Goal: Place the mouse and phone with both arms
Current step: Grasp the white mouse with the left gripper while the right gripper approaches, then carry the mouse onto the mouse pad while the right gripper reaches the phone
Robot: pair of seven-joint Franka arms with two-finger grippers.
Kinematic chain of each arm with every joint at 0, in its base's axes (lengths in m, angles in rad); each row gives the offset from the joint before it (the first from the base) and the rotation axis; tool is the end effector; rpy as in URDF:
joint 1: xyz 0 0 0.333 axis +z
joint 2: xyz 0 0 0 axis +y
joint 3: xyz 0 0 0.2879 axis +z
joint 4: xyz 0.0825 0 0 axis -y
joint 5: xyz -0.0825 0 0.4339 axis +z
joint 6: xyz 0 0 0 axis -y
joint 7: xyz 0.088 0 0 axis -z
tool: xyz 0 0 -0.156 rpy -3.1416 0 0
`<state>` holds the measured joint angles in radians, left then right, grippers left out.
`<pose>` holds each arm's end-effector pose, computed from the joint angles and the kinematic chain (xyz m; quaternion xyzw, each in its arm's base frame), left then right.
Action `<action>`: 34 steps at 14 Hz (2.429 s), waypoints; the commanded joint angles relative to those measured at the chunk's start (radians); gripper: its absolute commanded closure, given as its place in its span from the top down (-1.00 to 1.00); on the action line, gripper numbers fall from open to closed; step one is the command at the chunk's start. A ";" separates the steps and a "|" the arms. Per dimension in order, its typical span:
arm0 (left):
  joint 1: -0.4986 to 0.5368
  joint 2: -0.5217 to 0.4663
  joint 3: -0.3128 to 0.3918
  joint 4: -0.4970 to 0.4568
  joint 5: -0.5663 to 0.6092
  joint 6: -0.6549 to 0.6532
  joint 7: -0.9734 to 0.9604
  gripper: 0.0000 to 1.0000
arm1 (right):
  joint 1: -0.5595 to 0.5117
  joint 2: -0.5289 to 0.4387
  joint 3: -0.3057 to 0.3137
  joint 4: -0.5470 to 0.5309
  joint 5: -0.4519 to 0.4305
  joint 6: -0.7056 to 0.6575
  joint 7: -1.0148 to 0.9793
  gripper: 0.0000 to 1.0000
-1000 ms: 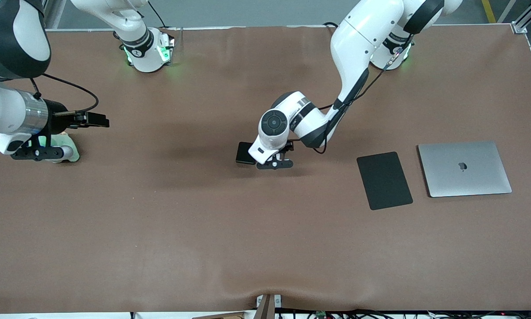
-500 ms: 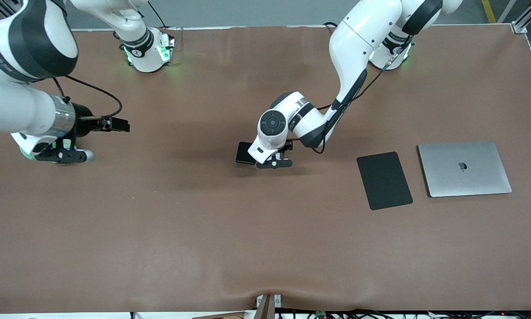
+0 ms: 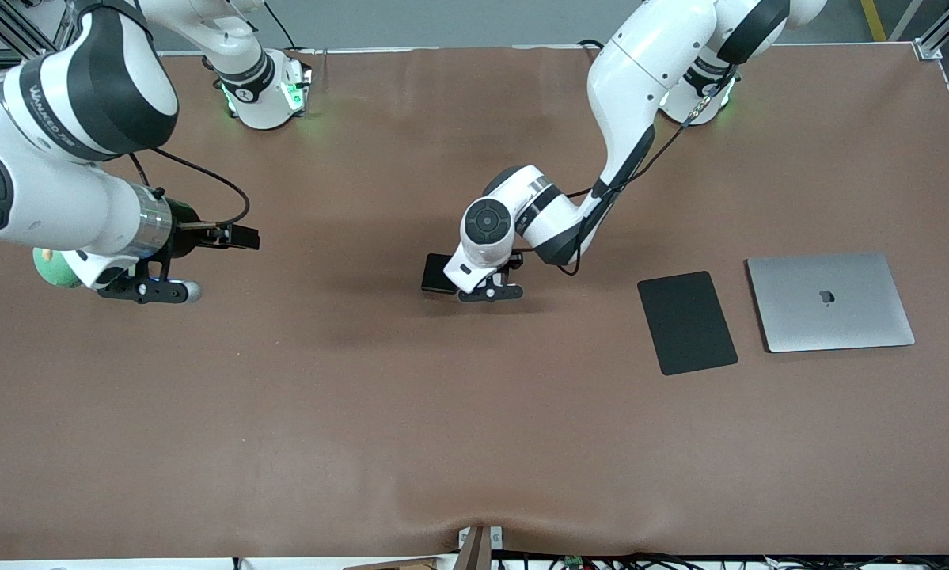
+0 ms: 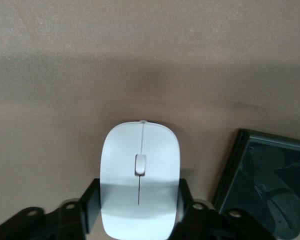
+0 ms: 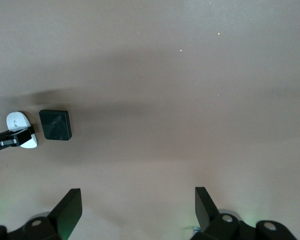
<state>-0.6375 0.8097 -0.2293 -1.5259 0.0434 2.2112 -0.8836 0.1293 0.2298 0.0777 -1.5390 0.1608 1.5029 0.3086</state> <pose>0.4659 -0.5333 0.0776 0.9961 0.0246 -0.0852 0.0036 0.6136 0.1524 0.4193 -0.9857 0.0552 0.1501 0.0525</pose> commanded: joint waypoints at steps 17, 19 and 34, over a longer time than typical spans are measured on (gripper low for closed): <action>0.284 -0.320 0.005 0.004 0.090 -0.306 0.288 -1.00 | 0.046 0.095 0.174 -0.053 0.031 0.255 0.300 1.00; 0.355 -0.334 0.002 0.004 0.087 -0.332 0.375 -1.00 | 0.046 0.111 0.195 -0.053 0.026 0.284 0.319 1.00; 0.616 -0.311 0.007 -0.269 0.072 -0.087 0.446 -0.95 | 0.191 0.344 0.232 -0.053 -0.139 0.550 0.438 1.00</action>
<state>-0.0371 0.5142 -0.2158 -1.7151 0.1184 2.0400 -0.4164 0.3162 0.5481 0.3049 -1.5997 0.0642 2.0374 0.7306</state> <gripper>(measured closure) 0.379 0.000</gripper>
